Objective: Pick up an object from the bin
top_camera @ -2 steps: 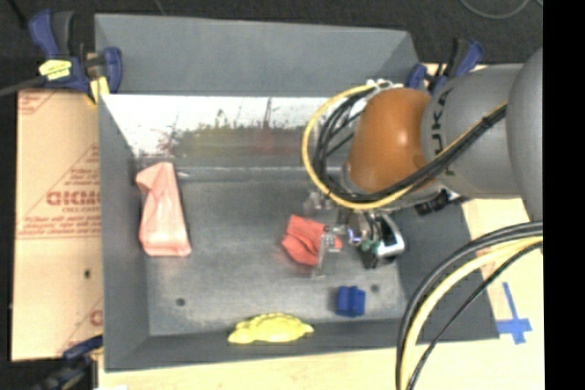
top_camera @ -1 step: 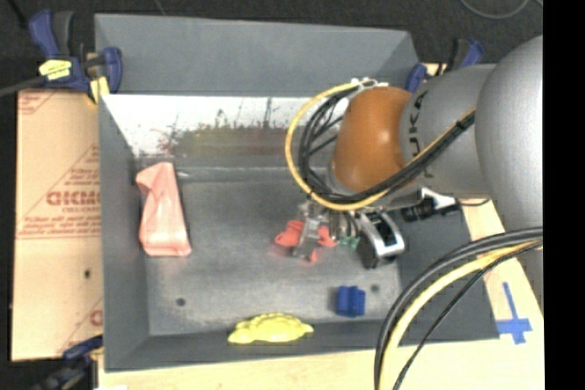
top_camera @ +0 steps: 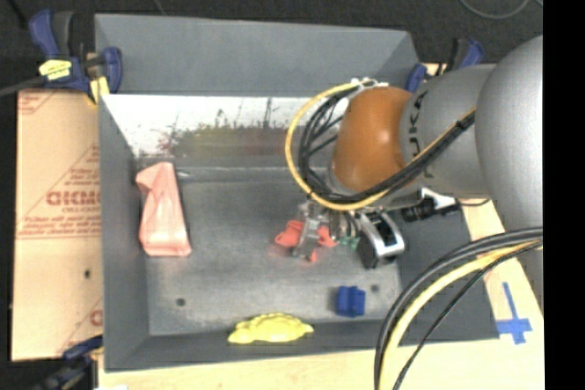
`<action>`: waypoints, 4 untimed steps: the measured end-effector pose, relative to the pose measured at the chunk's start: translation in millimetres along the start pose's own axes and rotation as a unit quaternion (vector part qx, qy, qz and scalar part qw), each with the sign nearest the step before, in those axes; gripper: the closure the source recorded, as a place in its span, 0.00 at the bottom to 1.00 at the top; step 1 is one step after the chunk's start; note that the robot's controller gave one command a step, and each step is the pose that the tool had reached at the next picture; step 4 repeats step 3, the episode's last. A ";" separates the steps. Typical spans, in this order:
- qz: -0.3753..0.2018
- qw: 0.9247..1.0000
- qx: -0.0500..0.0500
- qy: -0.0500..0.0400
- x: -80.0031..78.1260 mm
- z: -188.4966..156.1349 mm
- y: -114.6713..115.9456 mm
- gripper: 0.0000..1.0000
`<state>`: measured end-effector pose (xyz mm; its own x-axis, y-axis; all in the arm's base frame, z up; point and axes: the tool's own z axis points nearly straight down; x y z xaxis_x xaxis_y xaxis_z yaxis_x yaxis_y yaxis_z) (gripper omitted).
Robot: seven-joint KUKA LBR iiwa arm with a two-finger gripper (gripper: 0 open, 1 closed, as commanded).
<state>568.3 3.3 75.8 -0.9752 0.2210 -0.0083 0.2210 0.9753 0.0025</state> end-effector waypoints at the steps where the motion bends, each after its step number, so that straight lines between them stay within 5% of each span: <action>1: -0.009 1.000 0.000 -0.002 -1.8 -110.1 -17.3 1.00; 2: -0.009 1.000 0.000 -0.002 -1.8 -110.1 -17.3 1.00; 3: -0.004 1.000 -0.001 -0.004 5.9 -198.1 10.2 1.00; 4: -0.004 1.000 -0.001 -0.004 5.9 -198.1 10.2 1.00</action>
Offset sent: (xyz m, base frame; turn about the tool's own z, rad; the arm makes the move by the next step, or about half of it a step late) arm 0.0000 0.0000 0.0000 0.0000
